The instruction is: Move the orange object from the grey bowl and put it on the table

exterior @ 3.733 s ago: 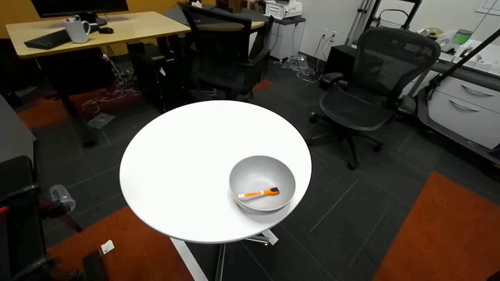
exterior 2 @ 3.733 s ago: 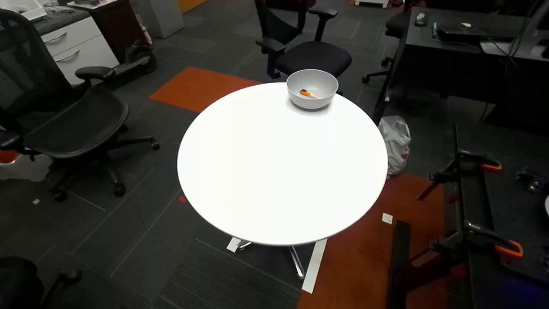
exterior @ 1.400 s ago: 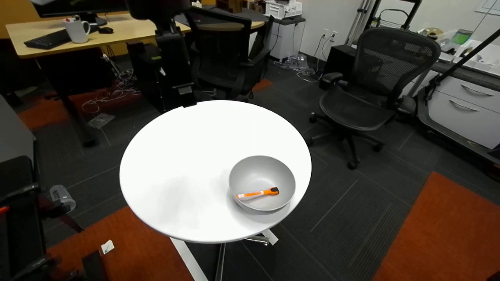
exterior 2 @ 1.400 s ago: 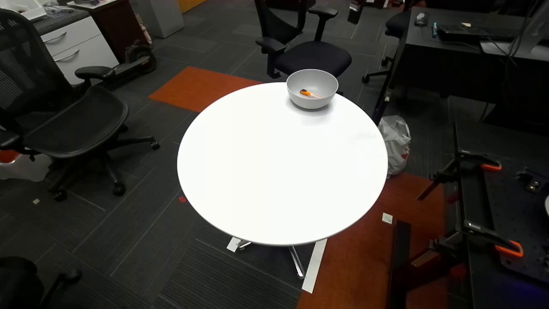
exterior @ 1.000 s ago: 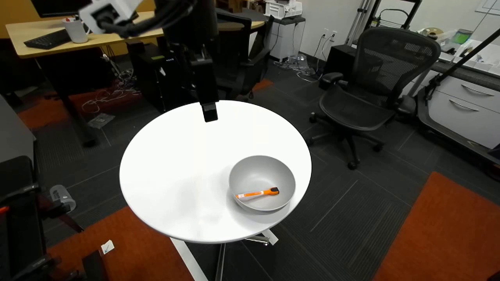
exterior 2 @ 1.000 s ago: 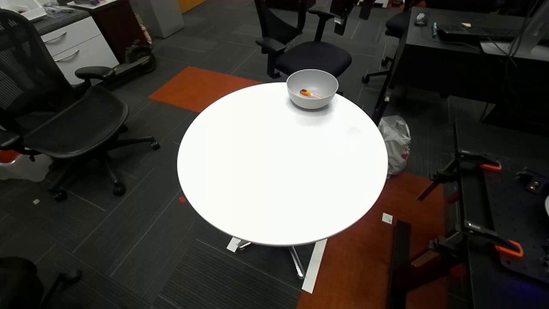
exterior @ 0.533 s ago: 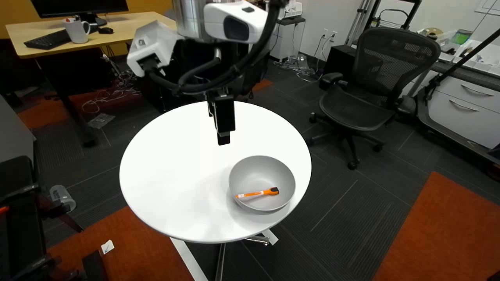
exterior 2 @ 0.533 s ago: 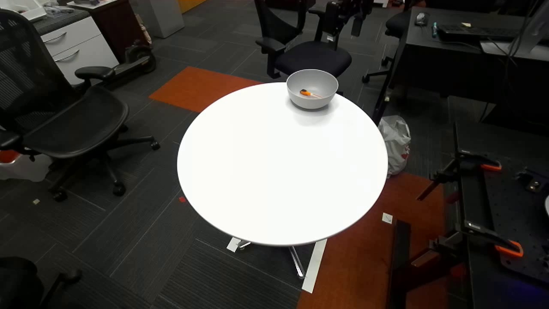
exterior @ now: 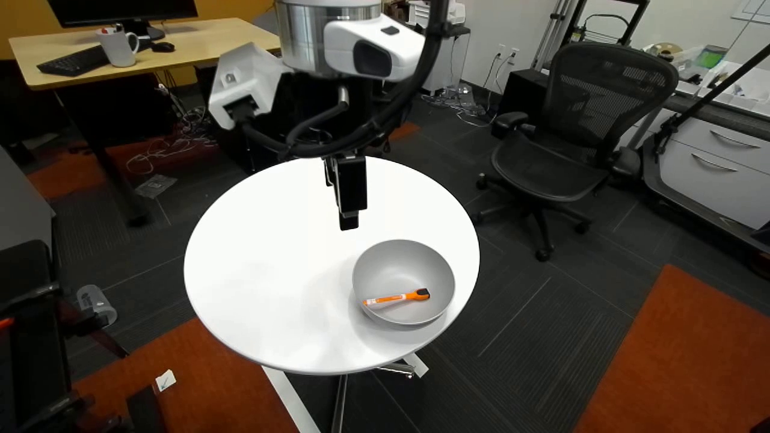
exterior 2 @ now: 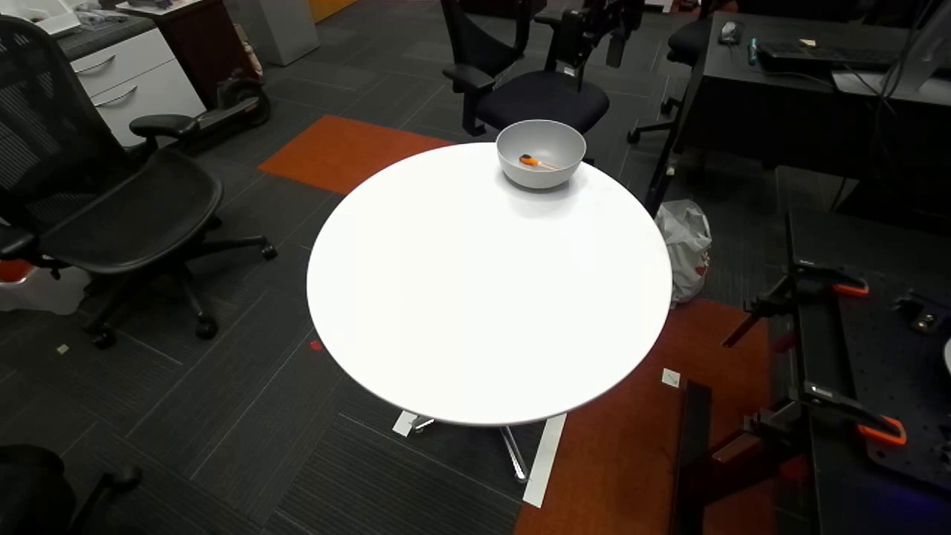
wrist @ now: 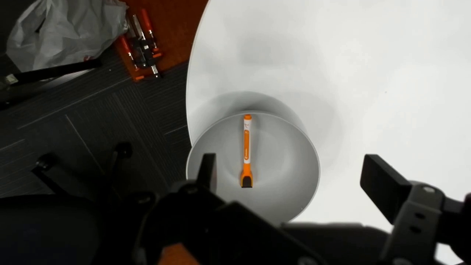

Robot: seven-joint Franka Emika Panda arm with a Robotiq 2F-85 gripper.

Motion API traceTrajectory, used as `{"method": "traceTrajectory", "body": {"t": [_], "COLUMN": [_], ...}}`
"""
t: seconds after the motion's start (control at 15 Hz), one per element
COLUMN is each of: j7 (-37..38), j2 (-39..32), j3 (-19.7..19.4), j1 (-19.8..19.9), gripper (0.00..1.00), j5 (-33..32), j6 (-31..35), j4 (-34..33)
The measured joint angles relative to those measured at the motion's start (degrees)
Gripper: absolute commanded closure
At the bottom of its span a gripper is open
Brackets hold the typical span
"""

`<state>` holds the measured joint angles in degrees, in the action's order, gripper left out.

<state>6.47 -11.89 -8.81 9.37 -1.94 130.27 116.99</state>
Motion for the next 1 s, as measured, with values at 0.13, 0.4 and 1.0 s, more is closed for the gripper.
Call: {"method": "traceTrajectory", "body": {"t": [0.13,0.4,1.0], "j7": [0.0,0.0,-3.6], "j2": [-0.1,-1.7,-12.7], "j3": [0.0,0.0,0.0], "j1": [0.0,0.0,1.9], "gripper": [0.00,0.00,0.00], "j5": [0.0,0.0,0.2], "j6": [0.0,0.0,0.1], "j4": [0.0,-1.0,-11.3]}}
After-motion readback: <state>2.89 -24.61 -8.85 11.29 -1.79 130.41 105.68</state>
